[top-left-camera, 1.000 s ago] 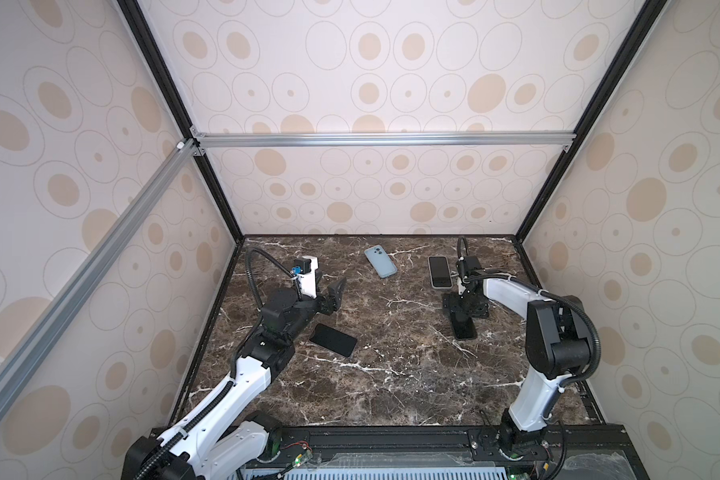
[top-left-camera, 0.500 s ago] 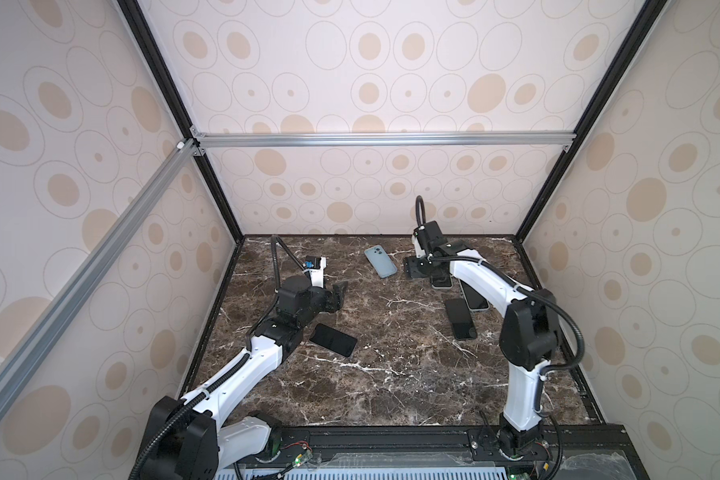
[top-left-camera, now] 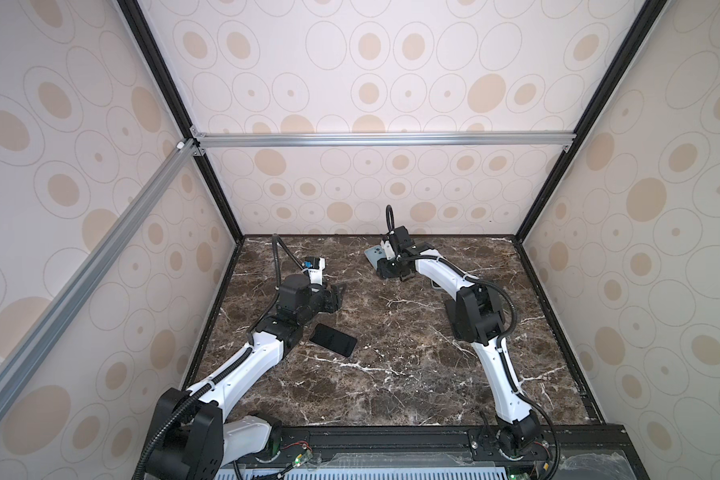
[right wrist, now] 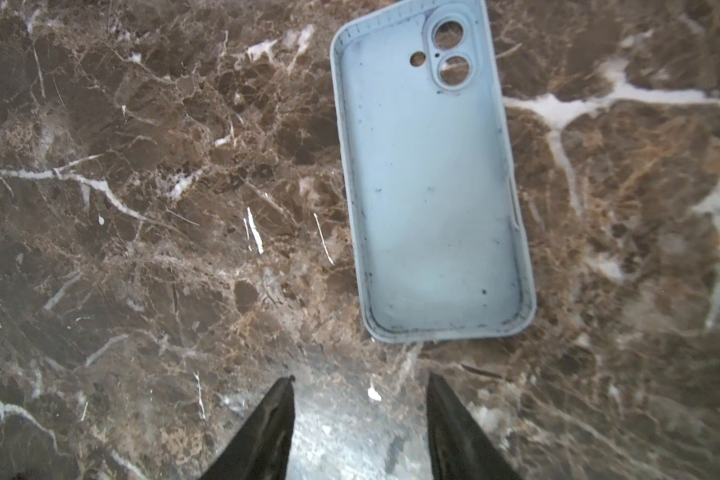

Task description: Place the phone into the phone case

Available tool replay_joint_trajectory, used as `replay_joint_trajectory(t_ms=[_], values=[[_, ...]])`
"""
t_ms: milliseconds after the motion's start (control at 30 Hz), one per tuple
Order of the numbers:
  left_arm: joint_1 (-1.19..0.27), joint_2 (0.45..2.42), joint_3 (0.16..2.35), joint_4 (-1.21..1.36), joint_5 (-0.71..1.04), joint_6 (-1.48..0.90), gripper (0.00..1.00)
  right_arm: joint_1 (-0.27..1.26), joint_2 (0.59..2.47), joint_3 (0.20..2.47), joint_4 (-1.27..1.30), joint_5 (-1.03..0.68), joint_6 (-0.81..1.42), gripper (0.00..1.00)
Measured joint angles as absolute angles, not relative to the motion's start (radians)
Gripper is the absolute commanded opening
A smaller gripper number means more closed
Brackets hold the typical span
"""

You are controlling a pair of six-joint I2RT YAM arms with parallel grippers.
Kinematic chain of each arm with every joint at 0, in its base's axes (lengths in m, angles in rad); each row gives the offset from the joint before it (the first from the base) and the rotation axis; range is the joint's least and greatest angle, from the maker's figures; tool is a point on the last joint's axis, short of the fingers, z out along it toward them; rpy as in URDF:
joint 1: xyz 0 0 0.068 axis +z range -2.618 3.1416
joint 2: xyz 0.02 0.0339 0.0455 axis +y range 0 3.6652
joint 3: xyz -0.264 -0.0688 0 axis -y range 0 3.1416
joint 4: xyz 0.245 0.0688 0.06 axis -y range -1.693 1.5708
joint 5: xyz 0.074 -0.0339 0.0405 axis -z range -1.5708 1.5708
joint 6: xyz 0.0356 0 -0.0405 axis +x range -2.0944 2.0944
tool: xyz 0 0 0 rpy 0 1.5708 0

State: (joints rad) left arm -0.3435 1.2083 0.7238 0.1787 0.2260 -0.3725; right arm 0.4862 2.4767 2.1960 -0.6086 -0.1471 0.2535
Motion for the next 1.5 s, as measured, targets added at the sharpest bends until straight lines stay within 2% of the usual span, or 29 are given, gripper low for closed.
replay_joint_trajectory(t_ms=[367,700,900,1267,1500], values=[[-0.327,1.208,0.724,0.186,0.258,-0.395,0.62,0.489,2.676,2.458,-0.658,-0.231,0.252,0.54],[-0.313,1.209,0.724,0.186,0.274,-0.405,0.62,0.487,2.622,2.381,-0.728,-0.329,0.198,0.51],[-0.306,1.214,0.724,0.187,0.283,-0.408,0.62,0.498,2.476,2.138,-0.785,-0.398,0.135,0.47],[-0.303,1.214,0.724,0.186,0.287,-0.411,0.62,0.575,2.008,1.374,-0.708,-0.445,0.105,0.47],[-0.303,1.273,0.730,0.197,0.322,-0.435,0.59,0.606,1.788,1.127,-0.683,-0.385,0.115,0.50]])
